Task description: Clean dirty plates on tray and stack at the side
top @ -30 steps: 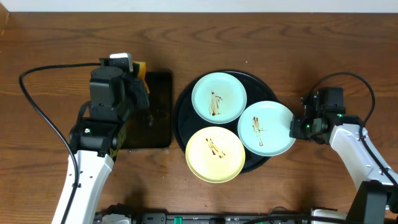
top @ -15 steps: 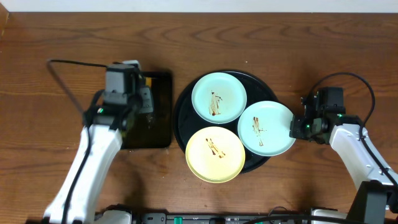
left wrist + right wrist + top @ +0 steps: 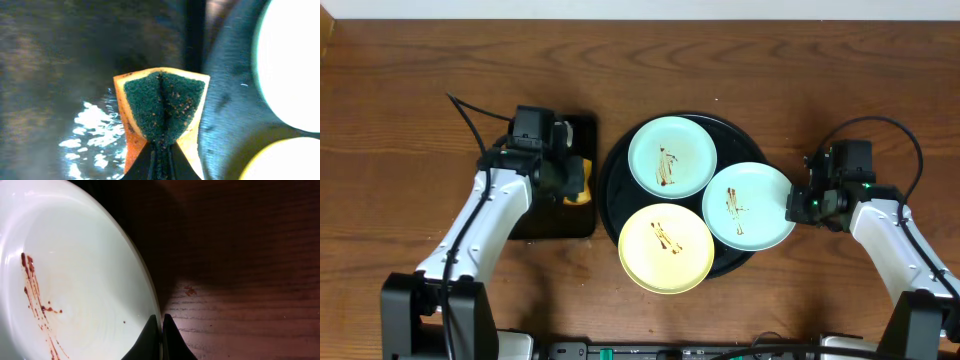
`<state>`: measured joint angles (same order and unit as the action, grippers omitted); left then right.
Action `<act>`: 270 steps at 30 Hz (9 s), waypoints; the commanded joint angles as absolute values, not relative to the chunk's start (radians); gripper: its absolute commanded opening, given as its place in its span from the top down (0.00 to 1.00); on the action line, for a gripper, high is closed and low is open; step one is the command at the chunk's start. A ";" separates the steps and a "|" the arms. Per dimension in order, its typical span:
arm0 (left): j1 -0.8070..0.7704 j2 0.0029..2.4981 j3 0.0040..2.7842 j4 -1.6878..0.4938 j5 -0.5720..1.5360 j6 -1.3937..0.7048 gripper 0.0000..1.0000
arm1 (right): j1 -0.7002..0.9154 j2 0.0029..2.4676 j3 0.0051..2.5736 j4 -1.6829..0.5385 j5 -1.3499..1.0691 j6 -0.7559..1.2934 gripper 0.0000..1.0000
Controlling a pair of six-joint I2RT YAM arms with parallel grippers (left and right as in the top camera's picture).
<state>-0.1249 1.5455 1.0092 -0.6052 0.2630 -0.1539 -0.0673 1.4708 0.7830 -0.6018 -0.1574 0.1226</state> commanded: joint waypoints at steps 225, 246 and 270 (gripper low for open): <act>-0.369 1.555 1.418 -0.901 0.086 -0.263 0.92 | -0.089 1.440 1.180 -0.748 0.495 0.391 0.99; -0.369 1.555 1.418 -0.901 0.087 -0.264 0.92 | -0.376 1.784 1.180 -0.685 0.287 0.403 0.99; -0.369 1.565 1.417 -0.881 0.087 -0.263 0.92 | -0.011 1.583 1.195 -0.643 -0.399 0.086 0.53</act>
